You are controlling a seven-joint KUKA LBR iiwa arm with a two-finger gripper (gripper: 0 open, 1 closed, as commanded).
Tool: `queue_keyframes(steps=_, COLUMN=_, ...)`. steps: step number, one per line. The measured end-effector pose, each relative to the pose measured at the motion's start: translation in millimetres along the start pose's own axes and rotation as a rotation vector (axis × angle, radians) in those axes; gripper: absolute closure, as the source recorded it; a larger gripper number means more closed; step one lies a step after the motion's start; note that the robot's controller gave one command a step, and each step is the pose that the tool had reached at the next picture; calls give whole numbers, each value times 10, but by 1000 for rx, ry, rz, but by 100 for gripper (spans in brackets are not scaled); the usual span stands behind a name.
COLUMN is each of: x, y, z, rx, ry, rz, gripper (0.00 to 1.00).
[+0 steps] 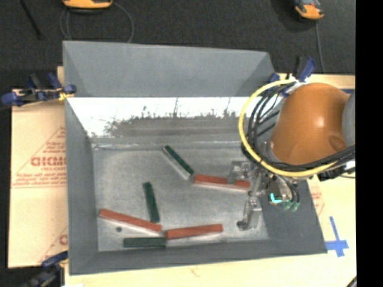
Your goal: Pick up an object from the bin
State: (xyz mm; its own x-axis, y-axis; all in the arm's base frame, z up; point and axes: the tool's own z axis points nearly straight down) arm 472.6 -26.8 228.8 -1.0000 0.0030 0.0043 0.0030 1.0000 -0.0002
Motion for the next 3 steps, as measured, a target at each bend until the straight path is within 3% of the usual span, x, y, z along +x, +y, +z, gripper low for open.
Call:
queue_keyframes(steps=1, x=-15, y=-1, z=-31, rx=1, ry=-7, rz=-1, gripper=0)
queue_keyframes(steps=2, x=-408, y=-90, z=508, rx=2, ry=-16, rz=-26, gripper=0)
queue_keyframes(steps=3, x=-876, y=-397, z=693, rx=0, ry=-8, rz=21, gripper=0)
